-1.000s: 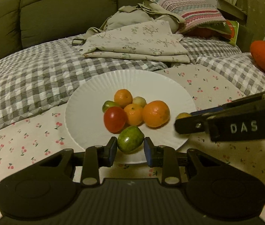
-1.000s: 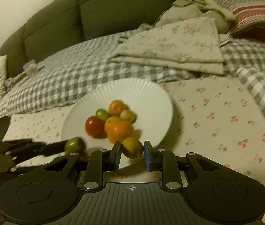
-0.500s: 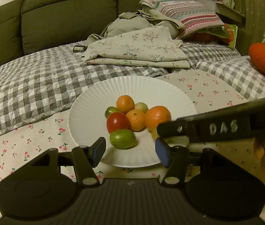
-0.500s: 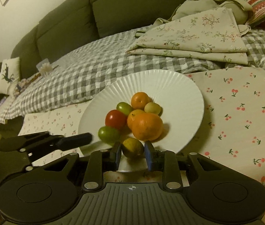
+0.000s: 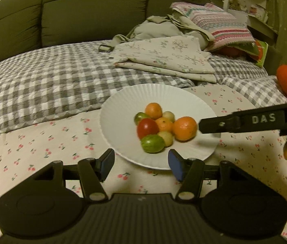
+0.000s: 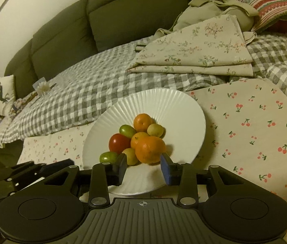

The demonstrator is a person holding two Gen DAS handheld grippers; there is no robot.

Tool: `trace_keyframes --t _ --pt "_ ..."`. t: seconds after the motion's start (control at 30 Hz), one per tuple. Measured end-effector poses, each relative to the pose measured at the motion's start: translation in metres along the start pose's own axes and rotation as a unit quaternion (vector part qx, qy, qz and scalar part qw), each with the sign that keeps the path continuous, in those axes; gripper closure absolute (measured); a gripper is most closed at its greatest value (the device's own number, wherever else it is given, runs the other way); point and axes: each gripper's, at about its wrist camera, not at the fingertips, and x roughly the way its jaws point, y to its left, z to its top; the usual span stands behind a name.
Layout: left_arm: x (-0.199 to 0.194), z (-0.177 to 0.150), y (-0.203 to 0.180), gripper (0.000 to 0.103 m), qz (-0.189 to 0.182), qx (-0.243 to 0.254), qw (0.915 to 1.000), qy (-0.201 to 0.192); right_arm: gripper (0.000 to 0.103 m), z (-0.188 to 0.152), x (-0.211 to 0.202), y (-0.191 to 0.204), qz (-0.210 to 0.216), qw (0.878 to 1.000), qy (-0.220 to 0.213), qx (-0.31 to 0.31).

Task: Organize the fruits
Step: 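Open the left tool onto the plate while the right tool releases its yellow fruit, then move both tools back to the two remaining yellow fruits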

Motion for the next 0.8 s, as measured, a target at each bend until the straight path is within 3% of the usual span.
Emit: trace_keyframes --t 0.17,0.8 --pt "-0.006 -0.003 0.008 0.045 0.005 -0.023 0.9997 0.008 0.065 0.001 -0.007 0.007 -0.003 1.0 0.0 -0.01" --pt "-0.028 -0.016 0.008 0.045 0.033 -0.018 0.9991 0.018 0.063 -0.006 -0.034 0.037 -0.003 0.997 -0.011 -0.072"
